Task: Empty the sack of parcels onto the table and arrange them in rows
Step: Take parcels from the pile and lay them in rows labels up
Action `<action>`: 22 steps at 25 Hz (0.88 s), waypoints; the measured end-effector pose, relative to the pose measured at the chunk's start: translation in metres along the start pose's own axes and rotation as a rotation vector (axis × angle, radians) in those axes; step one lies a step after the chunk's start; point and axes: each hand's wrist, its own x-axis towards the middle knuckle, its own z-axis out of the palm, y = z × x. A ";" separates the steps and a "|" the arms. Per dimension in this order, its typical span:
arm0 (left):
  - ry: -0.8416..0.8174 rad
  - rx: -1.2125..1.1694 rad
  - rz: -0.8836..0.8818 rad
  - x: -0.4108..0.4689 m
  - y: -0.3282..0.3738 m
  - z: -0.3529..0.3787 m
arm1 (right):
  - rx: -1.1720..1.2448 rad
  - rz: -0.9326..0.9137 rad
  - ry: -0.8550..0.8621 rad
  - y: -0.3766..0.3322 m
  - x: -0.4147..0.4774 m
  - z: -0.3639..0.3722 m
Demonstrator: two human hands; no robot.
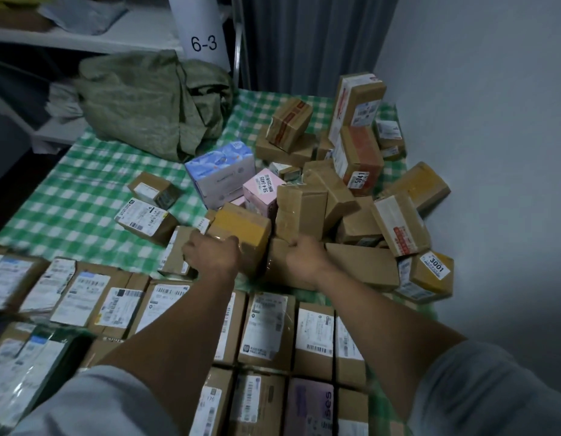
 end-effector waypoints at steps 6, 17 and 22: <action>-0.107 -0.013 -0.018 0.052 -0.034 0.022 | 0.190 -0.021 -0.116 -0.005 0.030 0.043; -0.274 -0.287 -0.091 0.051 -0.020 -0.010 | 0.523 0.125 0.021 -0.050 -0.016 0.039; -0.354 -0.506 -0.048 -0.008 0.030 -0.069 | 0.687 0.130 0.088 -0.071 -0.057 0.022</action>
